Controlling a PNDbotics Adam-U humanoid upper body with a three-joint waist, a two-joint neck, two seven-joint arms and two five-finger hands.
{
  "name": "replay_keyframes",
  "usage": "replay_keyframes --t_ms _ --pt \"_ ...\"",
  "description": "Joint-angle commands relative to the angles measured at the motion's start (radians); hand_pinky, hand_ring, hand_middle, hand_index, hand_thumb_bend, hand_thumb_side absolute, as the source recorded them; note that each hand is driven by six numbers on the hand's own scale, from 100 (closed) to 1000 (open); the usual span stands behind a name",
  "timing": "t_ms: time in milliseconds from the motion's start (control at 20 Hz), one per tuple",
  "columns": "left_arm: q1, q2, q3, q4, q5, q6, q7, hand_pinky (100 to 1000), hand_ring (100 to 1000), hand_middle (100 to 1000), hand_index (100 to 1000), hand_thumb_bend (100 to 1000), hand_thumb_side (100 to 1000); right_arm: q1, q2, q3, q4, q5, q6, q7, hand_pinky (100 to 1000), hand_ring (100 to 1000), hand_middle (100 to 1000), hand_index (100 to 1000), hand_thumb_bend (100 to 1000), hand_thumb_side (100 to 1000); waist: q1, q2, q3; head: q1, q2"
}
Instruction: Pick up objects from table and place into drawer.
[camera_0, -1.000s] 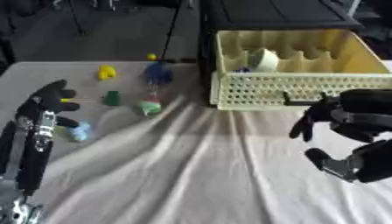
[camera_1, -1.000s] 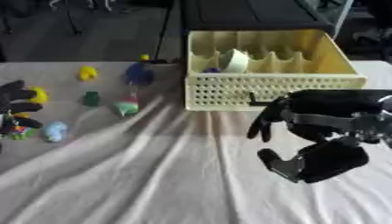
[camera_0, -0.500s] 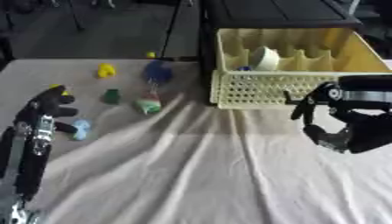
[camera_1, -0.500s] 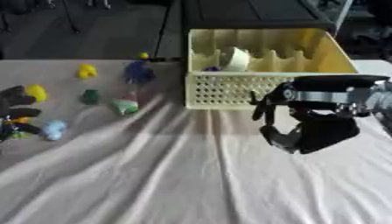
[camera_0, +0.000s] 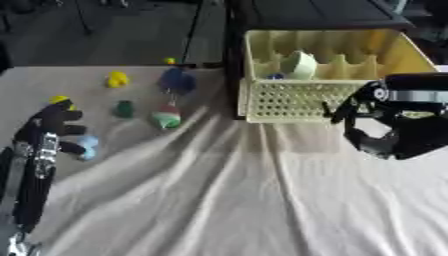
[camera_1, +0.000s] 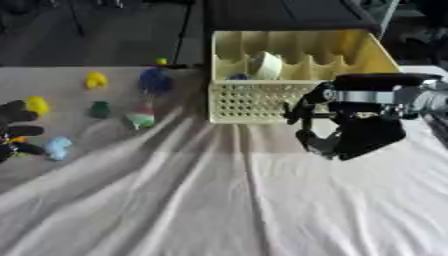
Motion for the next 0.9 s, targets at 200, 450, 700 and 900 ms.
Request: replay_keyframes --t_ms 200,450,700,900 --pt "-0.005 0.003 -0.003 -0.018 0.001 -0.005 -0.007 579 704 721 882 100 1000 -0.028 -0.007 -0.009 0.047 0.011 -0.008 -0.010 100 189 672 826 100 555 -0.006 -0.011 0.003 -0.008 -0.012" --pt "-0.004 0.002 -0.004 -0.018 -0.002 -0.005 -0.006 581 705 721 882 100 1000 -0.033 -0.004 -0.012 0.074 0.021 -0.010 -0.022 100 192 693 824 100 556 -0.009 -0.006 0.006 -0.012 -0.015" --pt "-0.003 0.000 -0.005 -0.018 -0.005 -0.005 -0.008 583 705 721 883 100 1000 -0.039 0.000 -0.013 0.093 0.028 -0.013 -0.031 100 193 697 824 100 554 -0.010 -0.002 0.008 -0.015 -0.019" --pt "-0.003 -0.001 -0.006 -0.018 -0.006 -0.005 -0.009 584 706 721 883 100 1000 -0.039 0.003 -0.010 0.101 0.033 -0.016 -0.030 100 194 698 823 100 554 -0.011 -0.001 0.009 -0.016 -0.019"
